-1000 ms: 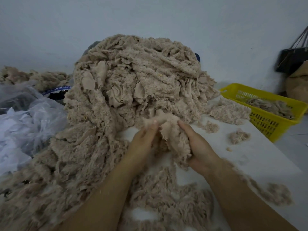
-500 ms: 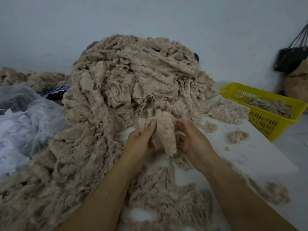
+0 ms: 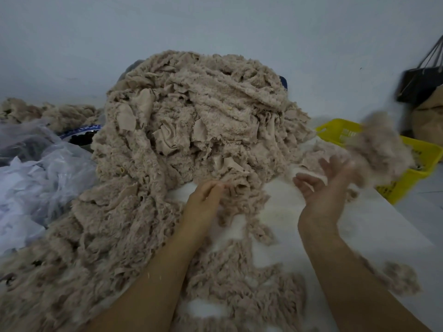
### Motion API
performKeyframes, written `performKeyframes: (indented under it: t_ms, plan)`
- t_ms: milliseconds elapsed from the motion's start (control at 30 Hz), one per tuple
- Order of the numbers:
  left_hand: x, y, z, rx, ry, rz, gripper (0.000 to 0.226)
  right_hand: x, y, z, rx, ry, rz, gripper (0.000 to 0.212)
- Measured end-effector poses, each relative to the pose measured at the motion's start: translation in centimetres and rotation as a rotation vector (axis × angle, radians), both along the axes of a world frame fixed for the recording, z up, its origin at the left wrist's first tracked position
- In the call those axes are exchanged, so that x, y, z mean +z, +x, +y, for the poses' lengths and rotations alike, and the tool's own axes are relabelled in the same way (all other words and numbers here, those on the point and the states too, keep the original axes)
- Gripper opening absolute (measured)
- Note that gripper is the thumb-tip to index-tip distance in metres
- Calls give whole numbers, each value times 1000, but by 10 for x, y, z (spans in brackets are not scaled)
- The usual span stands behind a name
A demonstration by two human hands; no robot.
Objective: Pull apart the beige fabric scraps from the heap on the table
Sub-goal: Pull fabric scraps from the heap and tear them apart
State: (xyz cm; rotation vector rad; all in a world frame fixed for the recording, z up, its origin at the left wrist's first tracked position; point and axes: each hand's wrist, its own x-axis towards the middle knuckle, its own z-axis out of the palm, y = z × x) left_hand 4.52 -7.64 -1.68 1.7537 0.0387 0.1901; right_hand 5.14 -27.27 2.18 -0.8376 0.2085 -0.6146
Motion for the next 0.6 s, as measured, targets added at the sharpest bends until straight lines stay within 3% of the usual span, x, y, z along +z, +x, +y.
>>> performKeyframes:
  t_ms: [67,167,233,367,467,600]
  plan:
    - [-1,1,-3,-40,271,-39,23,-8,1,8,34,-208,177,24]
    - [-6,3,-7,-117,530,-102,23,-29,4,21,244,-924,310,28]
    - [-6,2,-8,-135,610,-113,26,-38,7,27,344,-1326,277,26]
    - [-6,2,-9,-184,665,-130,28,-46,11,38,471,-1747,276,40]
    - [-5,-2,-10,-168,593,-118,27,-46,11,38,494,-1812,273,46]
    - [-1,-5,-8,-77,454,-58,32,-36,7,35,611,-1386,156,40]
